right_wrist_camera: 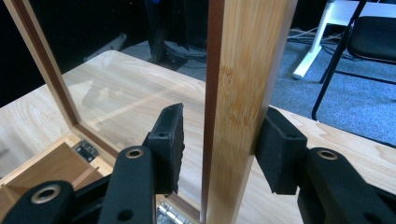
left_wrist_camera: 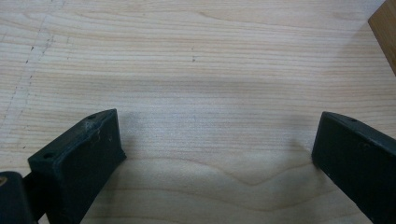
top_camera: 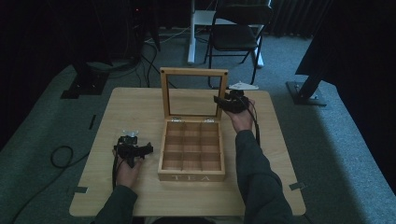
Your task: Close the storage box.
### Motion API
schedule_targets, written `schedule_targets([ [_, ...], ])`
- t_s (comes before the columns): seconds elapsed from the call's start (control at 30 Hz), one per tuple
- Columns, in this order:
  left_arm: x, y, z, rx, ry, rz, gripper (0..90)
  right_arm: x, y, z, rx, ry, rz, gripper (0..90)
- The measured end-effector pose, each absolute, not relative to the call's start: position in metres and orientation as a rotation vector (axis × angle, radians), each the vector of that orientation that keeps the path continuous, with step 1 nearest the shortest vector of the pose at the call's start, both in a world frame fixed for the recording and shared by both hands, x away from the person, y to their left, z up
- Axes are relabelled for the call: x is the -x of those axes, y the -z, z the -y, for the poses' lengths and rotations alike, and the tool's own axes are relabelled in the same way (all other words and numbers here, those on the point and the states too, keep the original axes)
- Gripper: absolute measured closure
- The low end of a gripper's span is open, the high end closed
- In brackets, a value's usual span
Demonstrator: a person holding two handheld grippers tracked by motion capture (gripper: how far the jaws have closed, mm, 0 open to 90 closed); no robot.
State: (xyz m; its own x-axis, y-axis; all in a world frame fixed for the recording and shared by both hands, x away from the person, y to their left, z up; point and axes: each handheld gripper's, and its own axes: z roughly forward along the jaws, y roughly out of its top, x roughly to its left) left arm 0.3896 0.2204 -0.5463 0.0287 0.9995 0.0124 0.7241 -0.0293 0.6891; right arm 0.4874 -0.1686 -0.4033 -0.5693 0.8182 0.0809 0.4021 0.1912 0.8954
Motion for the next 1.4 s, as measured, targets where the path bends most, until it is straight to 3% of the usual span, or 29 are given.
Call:
schedule_targets([
  [0.77, -0.39, 0.546, -0.22, -1.808, -0.713, -1.747, 1.7, -0.451, 0.396, 0.163, -1.104, -1.253, -2.047, 52.8],
  [1.4, -0.389, 0.546, -0.22, -1.803, -0.712, -1.751, 1.7, -0.429, 0.376, 0.17, -1.08, -1.245, -2.031, 62.0],
])
